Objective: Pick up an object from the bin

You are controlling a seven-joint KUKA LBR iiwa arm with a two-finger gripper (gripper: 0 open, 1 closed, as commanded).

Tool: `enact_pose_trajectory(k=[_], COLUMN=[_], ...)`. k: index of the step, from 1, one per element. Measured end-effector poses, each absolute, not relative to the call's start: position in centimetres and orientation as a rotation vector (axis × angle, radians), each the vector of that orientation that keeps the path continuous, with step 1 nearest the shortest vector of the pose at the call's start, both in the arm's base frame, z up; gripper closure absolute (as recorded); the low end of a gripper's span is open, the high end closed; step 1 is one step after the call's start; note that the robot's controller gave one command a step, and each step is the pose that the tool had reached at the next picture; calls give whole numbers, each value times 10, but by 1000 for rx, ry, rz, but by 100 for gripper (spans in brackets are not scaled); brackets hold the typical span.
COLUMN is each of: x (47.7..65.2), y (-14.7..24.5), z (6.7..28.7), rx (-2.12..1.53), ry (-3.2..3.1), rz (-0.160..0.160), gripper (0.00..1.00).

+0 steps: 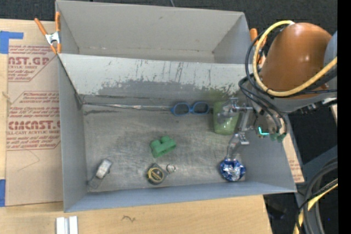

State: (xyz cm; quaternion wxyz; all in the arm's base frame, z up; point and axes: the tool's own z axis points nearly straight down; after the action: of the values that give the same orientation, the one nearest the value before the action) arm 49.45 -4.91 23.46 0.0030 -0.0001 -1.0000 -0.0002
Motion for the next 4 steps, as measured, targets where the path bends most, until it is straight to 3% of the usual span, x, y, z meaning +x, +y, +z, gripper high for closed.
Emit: enact_pose_trajectory(k=[1,2,3,4], x=[496,496,495,546], y=[-49,-49,65,54], z=[238,238,121,72], rx=[2,1,358,479], ry=[-3143,-3143,-3116,-3115], rz=[1,1,-5,-4], gripper=[100,0,0,0])
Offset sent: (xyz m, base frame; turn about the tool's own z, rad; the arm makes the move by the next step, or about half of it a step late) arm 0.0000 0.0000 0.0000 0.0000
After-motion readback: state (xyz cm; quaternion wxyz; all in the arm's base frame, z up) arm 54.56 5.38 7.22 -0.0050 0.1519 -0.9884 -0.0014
